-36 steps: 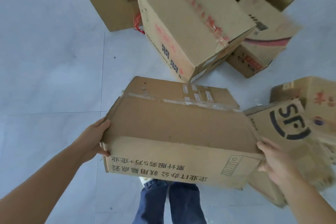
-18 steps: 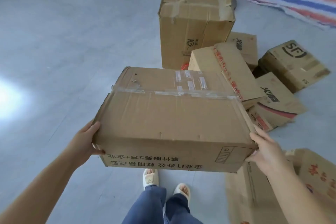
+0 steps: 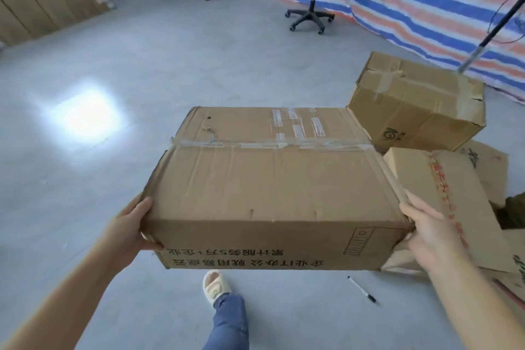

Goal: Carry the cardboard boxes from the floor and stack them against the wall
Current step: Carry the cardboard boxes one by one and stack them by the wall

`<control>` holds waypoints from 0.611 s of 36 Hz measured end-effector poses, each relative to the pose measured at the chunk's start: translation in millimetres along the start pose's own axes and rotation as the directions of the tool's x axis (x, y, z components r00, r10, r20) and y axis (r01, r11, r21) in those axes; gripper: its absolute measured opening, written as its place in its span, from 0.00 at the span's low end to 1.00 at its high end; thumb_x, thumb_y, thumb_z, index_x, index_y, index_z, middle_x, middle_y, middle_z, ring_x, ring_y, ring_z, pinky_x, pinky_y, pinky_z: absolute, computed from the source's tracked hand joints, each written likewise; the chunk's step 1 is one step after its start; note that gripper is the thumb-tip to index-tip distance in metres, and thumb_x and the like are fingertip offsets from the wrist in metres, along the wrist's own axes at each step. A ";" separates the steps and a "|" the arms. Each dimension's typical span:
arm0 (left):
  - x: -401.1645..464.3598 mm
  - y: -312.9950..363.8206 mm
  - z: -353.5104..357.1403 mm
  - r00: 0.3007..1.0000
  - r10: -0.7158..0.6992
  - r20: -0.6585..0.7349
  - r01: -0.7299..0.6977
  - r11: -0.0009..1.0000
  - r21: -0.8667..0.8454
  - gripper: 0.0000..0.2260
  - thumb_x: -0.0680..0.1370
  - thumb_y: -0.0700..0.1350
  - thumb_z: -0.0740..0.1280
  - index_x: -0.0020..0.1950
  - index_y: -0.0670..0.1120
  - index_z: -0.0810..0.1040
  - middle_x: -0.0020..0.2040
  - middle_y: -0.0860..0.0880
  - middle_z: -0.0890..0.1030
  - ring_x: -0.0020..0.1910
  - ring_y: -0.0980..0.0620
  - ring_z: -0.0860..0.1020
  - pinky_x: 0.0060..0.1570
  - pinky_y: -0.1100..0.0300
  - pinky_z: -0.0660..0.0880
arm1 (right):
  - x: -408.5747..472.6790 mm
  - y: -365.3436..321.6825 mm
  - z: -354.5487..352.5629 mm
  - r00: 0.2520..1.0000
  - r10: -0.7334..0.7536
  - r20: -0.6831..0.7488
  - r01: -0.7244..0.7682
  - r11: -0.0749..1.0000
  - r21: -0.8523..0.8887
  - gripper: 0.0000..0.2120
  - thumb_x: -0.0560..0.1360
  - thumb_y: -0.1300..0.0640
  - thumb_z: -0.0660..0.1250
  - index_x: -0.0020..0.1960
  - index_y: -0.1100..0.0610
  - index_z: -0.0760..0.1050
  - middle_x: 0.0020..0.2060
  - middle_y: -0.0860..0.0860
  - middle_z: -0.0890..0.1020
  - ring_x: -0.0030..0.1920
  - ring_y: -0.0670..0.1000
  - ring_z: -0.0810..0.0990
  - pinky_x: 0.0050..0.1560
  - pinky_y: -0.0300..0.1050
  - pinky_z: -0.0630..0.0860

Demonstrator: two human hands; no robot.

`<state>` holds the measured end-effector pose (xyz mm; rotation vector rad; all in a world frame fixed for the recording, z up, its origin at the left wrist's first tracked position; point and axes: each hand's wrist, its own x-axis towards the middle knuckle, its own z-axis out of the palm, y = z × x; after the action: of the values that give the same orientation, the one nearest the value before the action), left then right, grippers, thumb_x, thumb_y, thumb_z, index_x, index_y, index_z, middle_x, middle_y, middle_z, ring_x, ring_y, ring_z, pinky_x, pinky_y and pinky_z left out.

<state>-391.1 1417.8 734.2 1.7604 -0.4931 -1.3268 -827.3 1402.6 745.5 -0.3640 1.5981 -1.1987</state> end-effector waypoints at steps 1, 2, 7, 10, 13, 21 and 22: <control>10.7 5.8 -9.1 1.000 -0.003 -0.008 0.003 1.000 -0.013 0.16 0.83 0.46 0.57 0.71 0.50 0.68 0.64 0.51 0.72 0.62 0.46 0.71 0.31 0.44 0.80 | 3.6 -2.8 16.5 1.000 -0.011 0.019 0.011 1.000 -0.016 0.19 0.80 0.67 0.57 0.67 0.54 0.73 0.62 0.51 0.77 0.52 0.53 0.78 0.40 0.46 0.70; 21.5 12.1 -18.2 1.000 -0.001 -0.016 0.001 1.000 -0.020 0.16 0.83 0.46 0.57 0.70 0.50 0.68 0.64 0.51 0.72 0.62 0.46 0.71 0.31 0.45 0.80 | 5.9 -5.7 33.9 0.999 -0.024 0.041 0.025 0.999 -0.032 0.18 0.80 0.67 0.57 0.65 0.53 0.74 0.59 0.51 0.78 0.50 0.54 0.78 0.40 0.47 0.69; 70.8 44.3 -67.6 0.999 0.017 -0.051 -0.020 0.998 -0.054 0.12 0.82 0.47 0.58 0.65 0.52 0.71 0.62 0.50 0.74 0.58 0.45 0.72 0.29 0.47 0.80 | 23.2 -18.1 123.8 0.992 -0.073 0.104 0.081 0.994 -0.074 0.18 0.81 0.65 0.56 0.67 0.52 0.73 0.48 0.47 0.81 0.45 0.49 0.77 0.42 0.50 0.69; 100.1 65.6 -97.6 0.995 0.027 -0.092 -0.033 0.997 -0.069 0.14 0.82 0.47 0.58 0.67 0.51 0.71 0.62 0.49 0.74 0.57 0.44 0.73 0.29 0.46 0.80 | 33.0 -23.6 178.7 0.984 -0.075 0.159 0.093 0.990 -0.109 0.18 0.81 0.65 0.56 0.65 0.52 0.74 0.49 0.48 0.82 0.44 0.50 0.77 0.39 0.48 0.70; 123.0 89.5 -121.3 0.989 0.025 -0.146 -0.040 0.994 -0.101 0.12 0.82 0.46 0.58 0.65 0.51 0.71 0.57 0.51 0.75 0.54 0.45 0.73 0.28 0.47 0.80 | 42.7 -30.6 232.7 0.979 -0.072 0.191 0.094 0.990 -0.106 0.17 0.81 0.66 0.54 0.61 0.50 0.74 0.38 0.44 0.85 0.41 0.48 0.78 0.41 0.50 0.70; 184.1 143.8 -152.4 0.978 0.036 -0.206 -0.069 0.985 -0.155 0.10 0.82 0.45 0.58 0.63 0.50 0.72 0.53 0.51 0.76 0.53 0.46 0.72 0.25 0.49 0.79 | 86.4 -51.1 341.1 0.961 -0.062 0.269 0.112 0.979 -0.173 0.15 0.80 0.66 0.56 0.54 0.51 0.77 0.37 0.46 0.85 0.33 0.46 0.81 0.44 0.56 0.68; 192.3 150.2 -152.5 0.978 0.038 -0.207 -0.072 0.984 -0.161 0.10 0.82 0.45 0.57 0.62 0.50 0.72 0.52 0.53 0.76 0.51 0.46 0.72 0.25 0.49 0.79 | 93.3 -55.2 352.7 0.961 -0.067 0.270 0.120 0.976 -0.184 0.16 0.80 0.67 0.55 0.50 0.50 0.77 0.32 0.44 0.84 0.29 0.44 0.80 0.42 0.54 0.68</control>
<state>-156.1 1253.2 755.4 1.7069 -0.3044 -1.1017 -579.7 1129.4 760.9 -0.7059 1.4836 -1.0149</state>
